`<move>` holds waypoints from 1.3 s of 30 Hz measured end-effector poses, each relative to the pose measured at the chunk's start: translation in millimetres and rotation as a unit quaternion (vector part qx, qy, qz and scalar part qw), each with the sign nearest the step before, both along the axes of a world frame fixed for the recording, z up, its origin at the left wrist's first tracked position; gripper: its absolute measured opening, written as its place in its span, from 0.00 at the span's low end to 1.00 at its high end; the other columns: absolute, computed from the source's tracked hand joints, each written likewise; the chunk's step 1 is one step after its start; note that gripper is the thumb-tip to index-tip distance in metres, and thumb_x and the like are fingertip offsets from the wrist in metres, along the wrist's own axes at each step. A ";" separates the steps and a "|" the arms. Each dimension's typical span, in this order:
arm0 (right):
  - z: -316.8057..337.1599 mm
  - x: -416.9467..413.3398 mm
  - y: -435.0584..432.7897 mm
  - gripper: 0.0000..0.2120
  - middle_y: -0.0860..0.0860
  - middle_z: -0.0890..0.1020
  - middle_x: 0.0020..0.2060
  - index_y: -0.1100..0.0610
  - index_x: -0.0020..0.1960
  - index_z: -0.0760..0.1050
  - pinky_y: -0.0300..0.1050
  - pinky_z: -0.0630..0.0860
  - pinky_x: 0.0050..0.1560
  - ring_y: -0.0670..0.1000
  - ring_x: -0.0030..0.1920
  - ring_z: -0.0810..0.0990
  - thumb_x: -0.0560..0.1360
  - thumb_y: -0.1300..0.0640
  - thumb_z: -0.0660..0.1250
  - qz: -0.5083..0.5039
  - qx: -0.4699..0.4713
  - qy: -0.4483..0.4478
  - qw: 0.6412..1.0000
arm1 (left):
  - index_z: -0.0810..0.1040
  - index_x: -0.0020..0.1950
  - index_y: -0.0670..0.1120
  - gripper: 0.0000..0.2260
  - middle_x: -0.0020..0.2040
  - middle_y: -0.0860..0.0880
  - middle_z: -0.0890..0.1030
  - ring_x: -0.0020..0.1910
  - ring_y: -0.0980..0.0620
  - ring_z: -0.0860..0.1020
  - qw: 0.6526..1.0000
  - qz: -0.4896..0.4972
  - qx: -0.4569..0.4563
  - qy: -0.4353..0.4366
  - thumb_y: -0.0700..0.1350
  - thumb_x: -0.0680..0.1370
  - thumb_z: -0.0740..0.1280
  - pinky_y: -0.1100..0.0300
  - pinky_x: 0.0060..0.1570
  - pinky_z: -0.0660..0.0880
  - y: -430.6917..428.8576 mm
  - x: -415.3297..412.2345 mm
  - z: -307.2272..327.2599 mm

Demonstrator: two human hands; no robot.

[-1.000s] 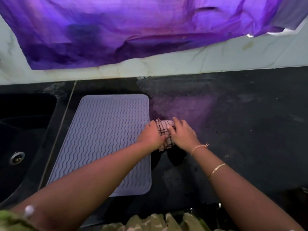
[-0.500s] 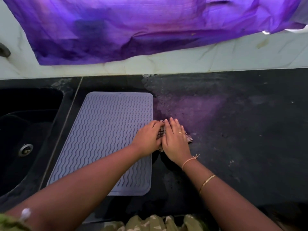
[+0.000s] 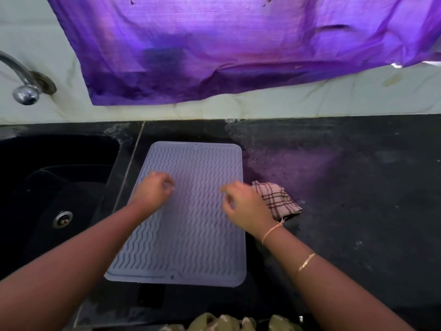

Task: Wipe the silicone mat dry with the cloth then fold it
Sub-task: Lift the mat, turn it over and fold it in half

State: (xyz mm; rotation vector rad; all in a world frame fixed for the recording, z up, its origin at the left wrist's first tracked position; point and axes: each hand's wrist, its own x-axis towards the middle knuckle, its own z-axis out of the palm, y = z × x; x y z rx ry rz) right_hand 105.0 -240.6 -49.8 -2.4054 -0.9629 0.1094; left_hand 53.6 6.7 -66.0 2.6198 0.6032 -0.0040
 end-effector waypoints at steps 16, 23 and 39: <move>-21.8 -100.8 64.2 0.23 0.50 0.71 0.47 0.53 0.49 0.72 0.43 0.63 0.40 0.52 0.48 0.72 0.65 0.39 0.72 0.201 -0.276 0.091 0.936 | 0.71 0.43 0.51 0.20 0.47 0.51 0.73 0.45 0.51 0.72 0.887 -0.385 0.042 0.252 0.55 0.62 0.78 0.56 0.41 0.69 -4.7 -99.3 -6.1; -23.8 -108.0 65.1 0.14 0.51 0.72 0.45 0.54 0.47 0.71 0.45 0.69 0.43 0.55 0.49 0.75 0.71 0.44 0.66 0.159 -0.251 0.067 0.953 | 0.75 0.48 0.47 0.08 0.46 0.51 0.73 0.45 0.50 0.74 0.895 -0.429 0.054 0.106 0.51 0.76 0.65 0.59 0.42 0.68 6.9 -119.4 -6.9; 145.6 16.1 91.0 0.10 0.59 0.81 0.50 0.56 0.52 0.77 0.49 0.74 0.50 0.60 0.51 0.80 0.72 0.60 0.64 0.045 -0.322 -0.137 0.936 | 0.77 0.56 0.44 0.13 0.55 0.42 0.80 0.55 0.42 0.77 0.896 -0.329 0.299 0.022 0.45 0.73 0.68 0.55 0.48 0.72 48.9 0.6 160.1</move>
